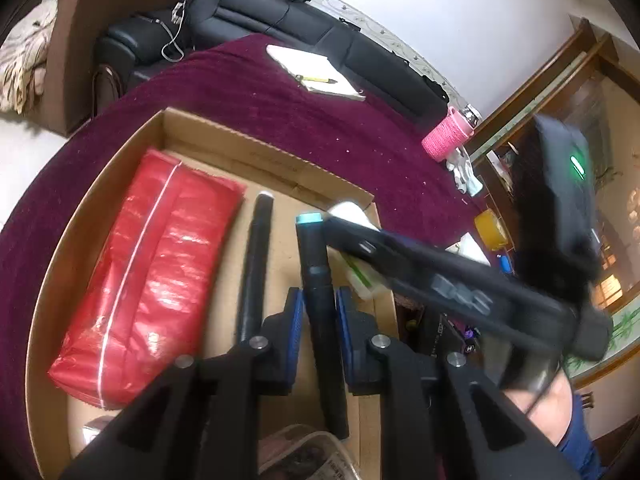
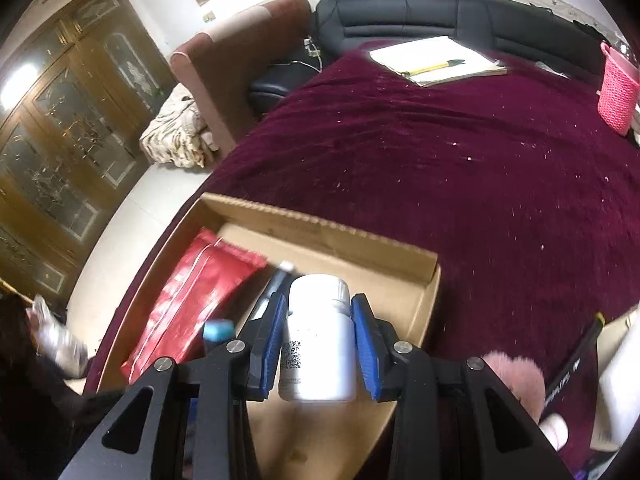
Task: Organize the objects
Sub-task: 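Lower the marker into the tray and open the left tool while the right tool releases the bottle there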
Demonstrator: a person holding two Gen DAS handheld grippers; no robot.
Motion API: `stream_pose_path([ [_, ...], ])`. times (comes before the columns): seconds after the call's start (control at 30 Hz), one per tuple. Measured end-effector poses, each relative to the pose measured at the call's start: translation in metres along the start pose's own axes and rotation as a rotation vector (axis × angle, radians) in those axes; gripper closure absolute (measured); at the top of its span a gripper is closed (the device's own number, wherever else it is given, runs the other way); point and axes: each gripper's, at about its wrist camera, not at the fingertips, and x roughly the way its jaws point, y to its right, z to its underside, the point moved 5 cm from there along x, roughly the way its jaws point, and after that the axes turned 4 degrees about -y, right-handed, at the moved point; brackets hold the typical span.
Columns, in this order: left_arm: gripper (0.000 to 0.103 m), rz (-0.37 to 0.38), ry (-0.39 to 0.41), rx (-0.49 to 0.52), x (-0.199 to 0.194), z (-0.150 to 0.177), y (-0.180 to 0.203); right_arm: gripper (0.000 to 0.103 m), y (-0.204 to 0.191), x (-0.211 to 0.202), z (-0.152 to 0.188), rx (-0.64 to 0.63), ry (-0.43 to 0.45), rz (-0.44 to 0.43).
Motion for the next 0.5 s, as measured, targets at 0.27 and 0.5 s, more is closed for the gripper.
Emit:
stream_pose_path([
  [0.27,0.086,-0.018,-0.022,0.031,0.010,0.006,0.008,0.066,0.008,0.013,0.000,0.019,-0.020,0.011],
  [0.5,0.087,-0.018,-0.042,0.034,0.020,0.009,0.010,0.064,0.007,0.011,0.002,0.023,-0.023,-0.020],
])
